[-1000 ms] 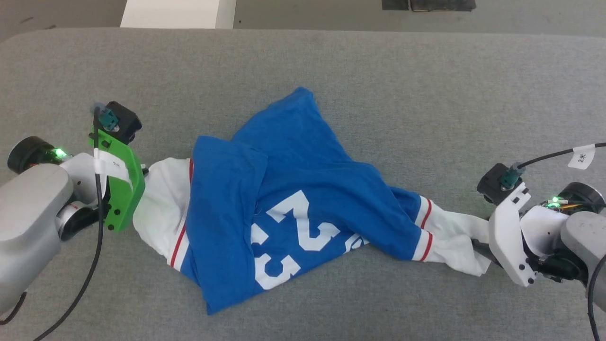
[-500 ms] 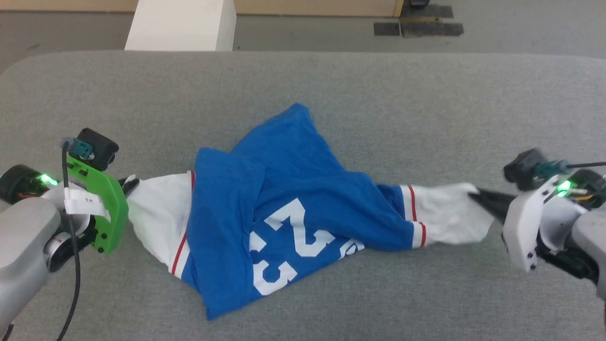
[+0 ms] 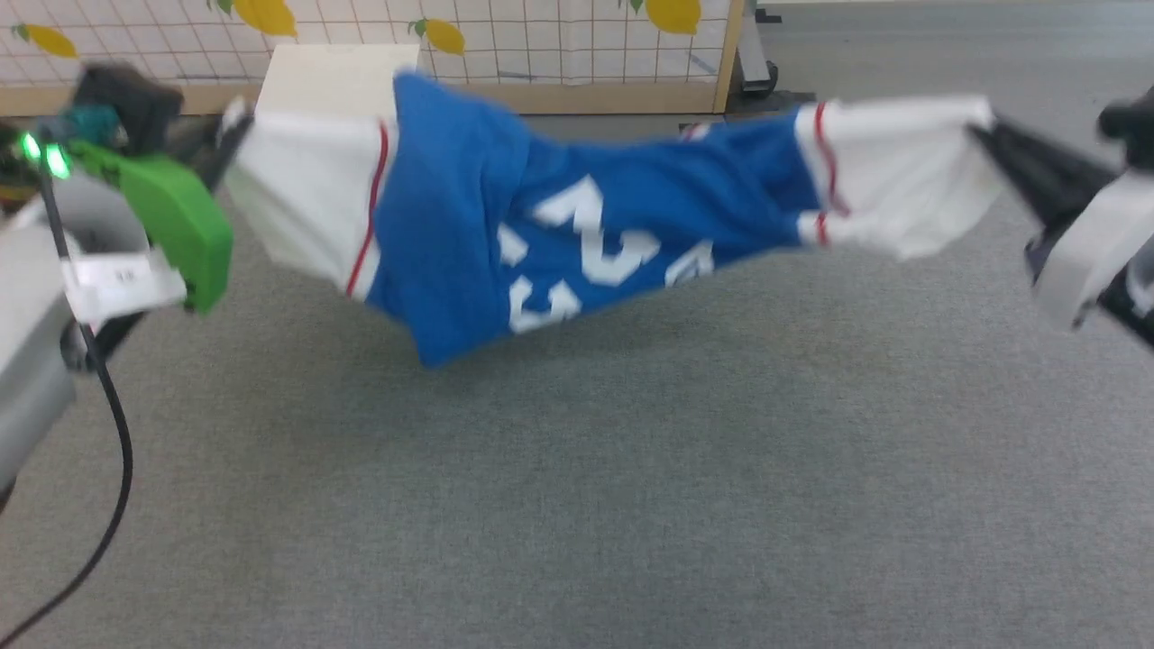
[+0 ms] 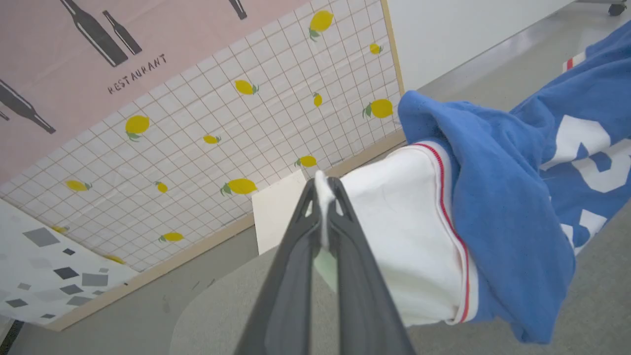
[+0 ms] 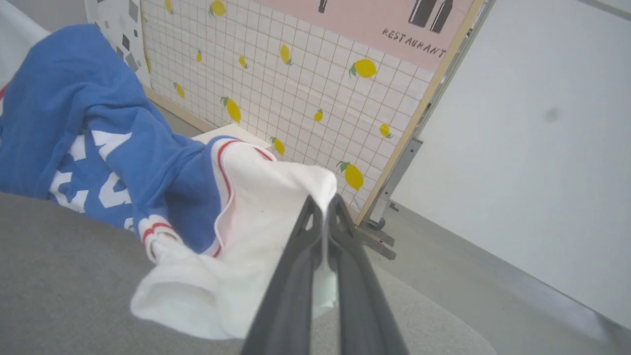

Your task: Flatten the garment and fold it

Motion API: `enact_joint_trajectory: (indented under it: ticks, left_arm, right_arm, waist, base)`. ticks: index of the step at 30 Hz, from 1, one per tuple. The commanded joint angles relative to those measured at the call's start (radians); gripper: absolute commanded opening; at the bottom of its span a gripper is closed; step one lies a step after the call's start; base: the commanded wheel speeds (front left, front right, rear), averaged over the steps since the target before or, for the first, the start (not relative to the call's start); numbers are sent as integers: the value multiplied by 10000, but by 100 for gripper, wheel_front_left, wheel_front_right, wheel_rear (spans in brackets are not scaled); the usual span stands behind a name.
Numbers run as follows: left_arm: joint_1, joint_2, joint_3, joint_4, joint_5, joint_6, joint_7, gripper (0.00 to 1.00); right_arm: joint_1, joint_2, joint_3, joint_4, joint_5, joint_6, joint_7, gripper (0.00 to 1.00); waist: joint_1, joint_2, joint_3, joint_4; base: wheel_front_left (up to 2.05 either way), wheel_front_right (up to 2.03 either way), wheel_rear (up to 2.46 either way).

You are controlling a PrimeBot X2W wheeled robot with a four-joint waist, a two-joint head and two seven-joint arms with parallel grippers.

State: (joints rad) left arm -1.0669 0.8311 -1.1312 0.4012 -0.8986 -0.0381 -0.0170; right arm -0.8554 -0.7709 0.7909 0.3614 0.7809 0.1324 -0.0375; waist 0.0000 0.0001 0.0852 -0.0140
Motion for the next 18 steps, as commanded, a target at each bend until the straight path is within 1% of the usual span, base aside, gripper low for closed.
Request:
enact_joint_trajectory:
  ticks: [1,5,8,13,18]
  left_arm:
    - [-517,-199,208,51,137,111,-232,0]
    - [-1711,-665,607,320,573,237,-764,0]
    - [-2673,-1026,937,720,935,432,-1265,0]
    - [-4209,-1609,1497,1712,1389,739,-2006,0]
    - [-5434,-1971,1834,2522,1765,717,-2293,0]
  right_arm:
    - [-491,83,-220,95,-211,-17,-54,0]
    - [-1731,319,-885,456,-741,-17,-48,0]
    - [-2764,600,-1382,974,-1267,-17,-108,0]
    - [-4532,1121,-2233,2349,-2459,-17,-372,0]
    - [-5921,1571,-2861,3521,-3495,-17,-704,0]
  waist:
    - [0,-1,51,-76]
    - [0,-1,280,-140]
    - [0,-1,524,-191]
    - [0,-1,1007,-255]
    - [0,-1,1623,-279]
  base:
    - [0,0,0]
    - [0,0,0]
    - [0,0,0]
    - [0,0,0]
    - [0,0,0]
